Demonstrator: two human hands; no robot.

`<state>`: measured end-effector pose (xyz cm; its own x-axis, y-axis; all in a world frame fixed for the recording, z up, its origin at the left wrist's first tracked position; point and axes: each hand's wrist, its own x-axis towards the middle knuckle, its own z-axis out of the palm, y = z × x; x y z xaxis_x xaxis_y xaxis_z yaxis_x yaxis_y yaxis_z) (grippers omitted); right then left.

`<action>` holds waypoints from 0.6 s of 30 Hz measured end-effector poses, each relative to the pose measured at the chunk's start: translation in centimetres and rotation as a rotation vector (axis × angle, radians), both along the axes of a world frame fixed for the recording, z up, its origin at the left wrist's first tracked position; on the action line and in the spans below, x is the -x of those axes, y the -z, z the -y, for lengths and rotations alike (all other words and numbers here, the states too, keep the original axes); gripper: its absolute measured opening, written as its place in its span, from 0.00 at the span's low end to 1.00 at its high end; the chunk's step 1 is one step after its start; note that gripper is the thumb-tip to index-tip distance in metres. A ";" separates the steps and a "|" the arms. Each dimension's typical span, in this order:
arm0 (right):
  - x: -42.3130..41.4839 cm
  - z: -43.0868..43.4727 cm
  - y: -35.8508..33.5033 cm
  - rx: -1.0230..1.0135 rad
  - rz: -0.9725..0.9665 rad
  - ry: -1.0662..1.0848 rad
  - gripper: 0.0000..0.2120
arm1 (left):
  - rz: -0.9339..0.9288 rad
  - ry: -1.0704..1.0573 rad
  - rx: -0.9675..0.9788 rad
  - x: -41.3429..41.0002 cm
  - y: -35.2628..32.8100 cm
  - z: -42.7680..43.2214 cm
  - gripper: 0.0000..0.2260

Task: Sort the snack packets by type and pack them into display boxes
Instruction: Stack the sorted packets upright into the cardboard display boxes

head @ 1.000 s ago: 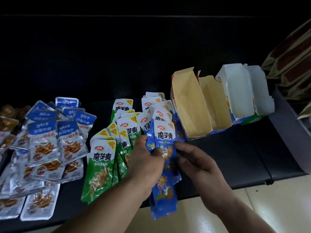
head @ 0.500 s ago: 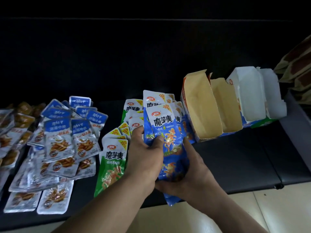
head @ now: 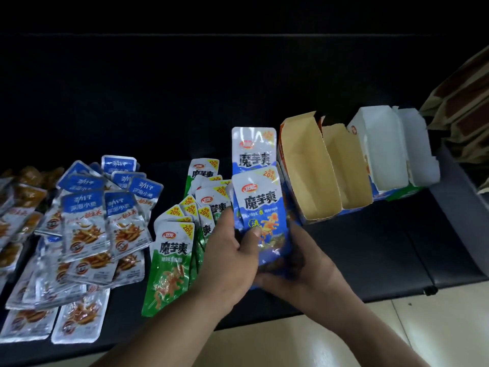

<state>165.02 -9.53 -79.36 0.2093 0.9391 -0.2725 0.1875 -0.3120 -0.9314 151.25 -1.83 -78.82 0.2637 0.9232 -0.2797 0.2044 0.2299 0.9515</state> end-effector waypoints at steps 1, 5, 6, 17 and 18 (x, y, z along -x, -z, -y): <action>-0.3 -0.1 -0.5 -0.049 -0.034 0.020 0.36 | -0.022 0.029 -0.061 0.3 -0.1 -0.2 0.10; -1.7 -1.5 -2.6 -0.151 -0.145 0.065 0.35 | -0.057 0.173 -0.164 1.0 -0.7 -0.1 0.12; -2.0 -1.9 -2.9 -0.158 -0.134 0.047 0.32 | -0.055 0.201 -0.163 1.0 -0.8 -0.1 0.13; -2.4 -1.8 -2.4 -0.264 0.284 0.090 0.27 | -0.076 0.304 -0.223 -0.5 0.9 -0.1 0.20; -2.3 -1.5 -2.0 -0.257 0.310 0.087 0.27 | -0.093 0.306 -0.228 -0.4 1.2 0.1 0.19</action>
